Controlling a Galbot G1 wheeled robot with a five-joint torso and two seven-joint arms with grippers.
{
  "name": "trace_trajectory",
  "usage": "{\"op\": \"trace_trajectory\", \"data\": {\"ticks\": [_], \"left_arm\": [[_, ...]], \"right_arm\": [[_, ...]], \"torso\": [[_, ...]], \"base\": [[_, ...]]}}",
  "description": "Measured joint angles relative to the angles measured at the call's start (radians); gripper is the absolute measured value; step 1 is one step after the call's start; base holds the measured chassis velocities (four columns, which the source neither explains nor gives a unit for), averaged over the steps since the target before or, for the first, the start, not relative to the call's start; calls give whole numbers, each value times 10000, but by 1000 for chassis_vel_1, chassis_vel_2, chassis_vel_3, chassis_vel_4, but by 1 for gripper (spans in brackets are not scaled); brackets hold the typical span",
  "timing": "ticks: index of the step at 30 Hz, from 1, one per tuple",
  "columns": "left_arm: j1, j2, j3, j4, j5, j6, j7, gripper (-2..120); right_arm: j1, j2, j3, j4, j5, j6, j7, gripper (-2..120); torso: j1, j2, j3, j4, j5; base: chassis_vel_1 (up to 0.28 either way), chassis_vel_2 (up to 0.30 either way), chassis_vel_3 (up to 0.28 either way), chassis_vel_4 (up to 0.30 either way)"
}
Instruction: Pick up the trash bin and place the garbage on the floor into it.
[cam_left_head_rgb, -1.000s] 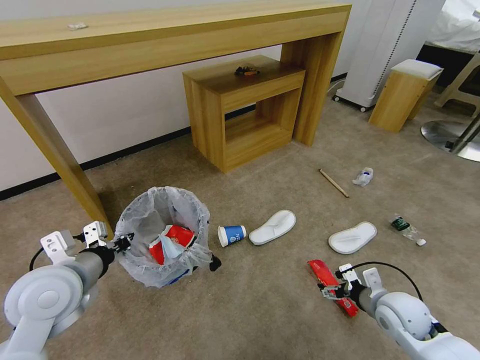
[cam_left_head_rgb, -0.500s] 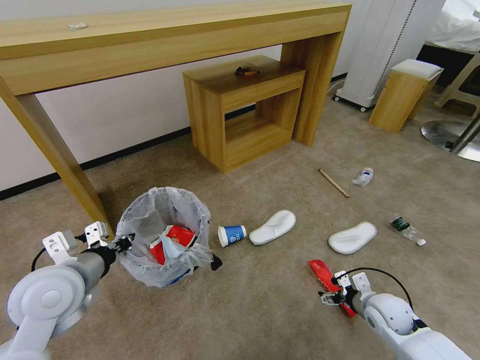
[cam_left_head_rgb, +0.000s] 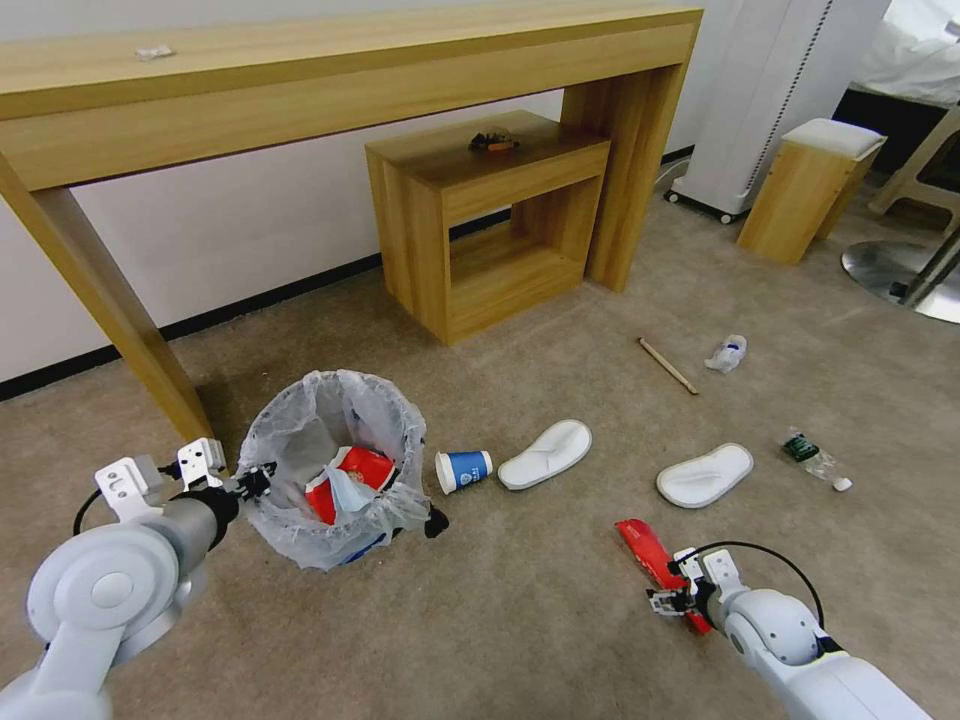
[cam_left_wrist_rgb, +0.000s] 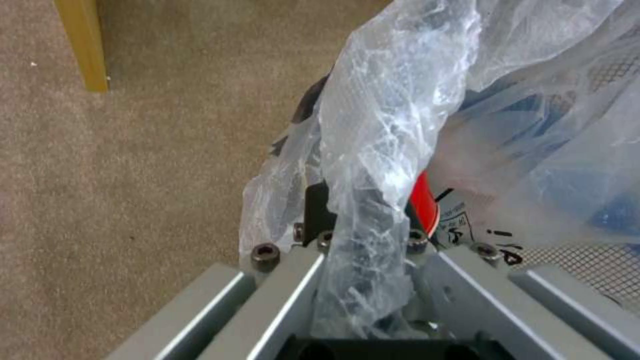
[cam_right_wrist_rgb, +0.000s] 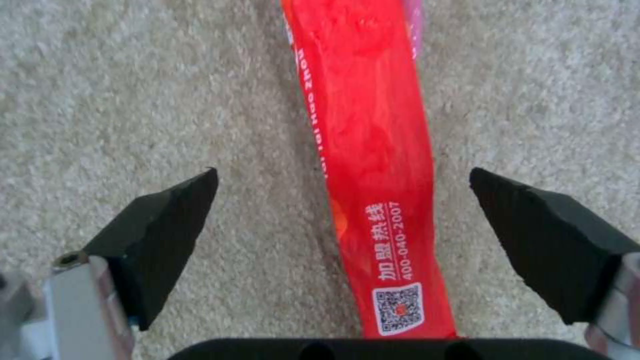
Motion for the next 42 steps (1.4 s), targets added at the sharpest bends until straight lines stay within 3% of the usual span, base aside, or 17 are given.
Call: {"op": "trace_trajectory", "data": {"ticks": [8, 11, 15, 25, 28, 35, 38, 39, 42], "left_arm": [[2, 14, -3, 42, -1, 0, 2, 0], [4, 22, -21, 74, -5, 0, 14, 0], [2, 22, -21, 76, -9, 0, 18, 0], [89, 61, -50, 9, -36, 0, 35, 0], [104, 68, -50, -10, -40, 0, 39, 0], [124, 81, -22, -45, -36, -1, 43, 0], [181, 111, 89, -84, -8, -1, 44, 0], [181, 111, 89, -84, -8, -1, 44, 0], [254, 145, 249, -96, 81, -1, 44, 0]], "right_arm": [[106, 126, -88, -285, -239, 0, 13, 75], [117, 149, -112, -288, -239, 4, 77, 57], [156, 166, -118, -336, -239, 29, 143, 46], [265, 193, -96, -586, -340, 209, 283, 7], [267, 179, -66, -582, -340, 251, 295, 0], [204, 101, 168, -300, -256, 621, 408, 0], [141, 7, 382, 68, 65, 1894, 397, 0], [141, 7, 382, 68, 65, 1894, 397, 0], [166, -81, 766, 699, 717, 3759, -319, 0]], "torso": [[0, 0, 0, 0, 0], [0, 0, 0, 0, 0], [0, 0, 0, 1, 0], [0, 0, 0, 1, 0], [0, 0, 0, 0, 0], [0, 0, 0, 0, 1], [0, 0, 0, -1, 1], [0, 0, 0, -1, 1], [0, 0, 0, 0, 0]], "base": [[0, 0, 0, 0], [0, 0, 0, 0], [0, 0, 0, 0], [0, 0, 0, 0], [0, 0, 0, 0], [0, 0, 0, 0], [0, 0, 0, 0], [0, 0, 0, 0], [0, 0, 0, 0]]}}
